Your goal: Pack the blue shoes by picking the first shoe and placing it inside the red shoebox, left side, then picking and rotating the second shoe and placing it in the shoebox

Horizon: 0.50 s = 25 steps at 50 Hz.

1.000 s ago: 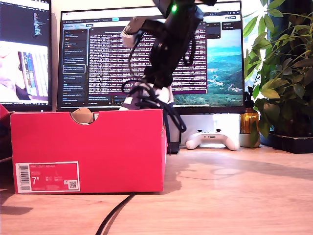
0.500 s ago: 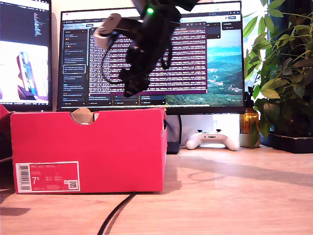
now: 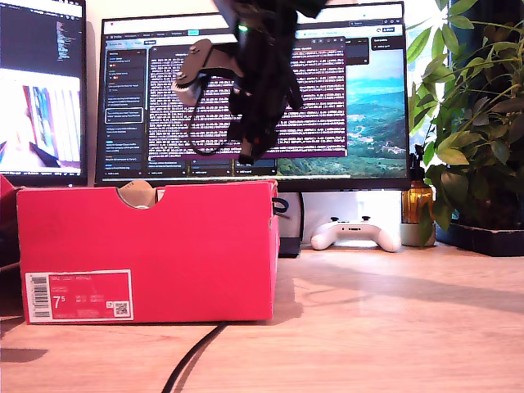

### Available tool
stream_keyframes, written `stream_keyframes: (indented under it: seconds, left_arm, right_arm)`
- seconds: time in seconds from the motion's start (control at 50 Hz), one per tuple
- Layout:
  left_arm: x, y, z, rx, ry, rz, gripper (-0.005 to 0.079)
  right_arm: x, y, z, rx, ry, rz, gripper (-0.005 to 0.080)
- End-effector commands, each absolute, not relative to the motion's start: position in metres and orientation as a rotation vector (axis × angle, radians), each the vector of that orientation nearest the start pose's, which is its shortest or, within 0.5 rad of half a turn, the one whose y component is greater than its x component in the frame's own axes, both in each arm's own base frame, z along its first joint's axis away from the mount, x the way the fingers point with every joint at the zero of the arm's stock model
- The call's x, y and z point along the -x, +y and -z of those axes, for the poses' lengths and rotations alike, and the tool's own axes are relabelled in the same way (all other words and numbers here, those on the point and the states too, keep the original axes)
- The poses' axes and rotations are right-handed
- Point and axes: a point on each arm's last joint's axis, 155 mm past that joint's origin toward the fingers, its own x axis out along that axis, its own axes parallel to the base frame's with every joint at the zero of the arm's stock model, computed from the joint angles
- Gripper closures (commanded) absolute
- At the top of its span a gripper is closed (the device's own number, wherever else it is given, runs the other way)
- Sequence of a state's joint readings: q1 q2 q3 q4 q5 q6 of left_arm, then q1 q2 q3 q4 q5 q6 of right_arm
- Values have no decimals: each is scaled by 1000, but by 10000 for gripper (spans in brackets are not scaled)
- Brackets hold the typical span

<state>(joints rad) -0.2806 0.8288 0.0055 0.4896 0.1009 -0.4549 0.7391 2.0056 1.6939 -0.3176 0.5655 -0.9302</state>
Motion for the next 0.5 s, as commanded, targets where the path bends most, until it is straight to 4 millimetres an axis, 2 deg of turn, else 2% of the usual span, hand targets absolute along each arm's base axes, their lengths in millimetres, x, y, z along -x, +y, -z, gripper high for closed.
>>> stream_keyframes:
  seconds: [0.0, 0.16, 0.28, 0.36, 0.48]
  left_arm:
    - [-266, -98, -65, 410, 442, 297, 764]
    - [-266, -95, -63, 361, 437, 290, 764]
    - [-263, -92, -55, 313, 465, 283, 764]
    - [-259, -91, -51, 307, 485, 280, 764]
    - [-255, -90, -51, 293, 487, 283, 764]
  right_arm:
    - [-482, 322, -207, 1173, 382, -371, 761]
    - [-477, 322, -239, 895, 390, -303, 757]
    - [-469, 317, -257, 841, 385, -301, 757]
    - [-467, 305, -261, 805, 413, -284, 757]
    - [-462, 279, -244, 733, 534, -270, 757]
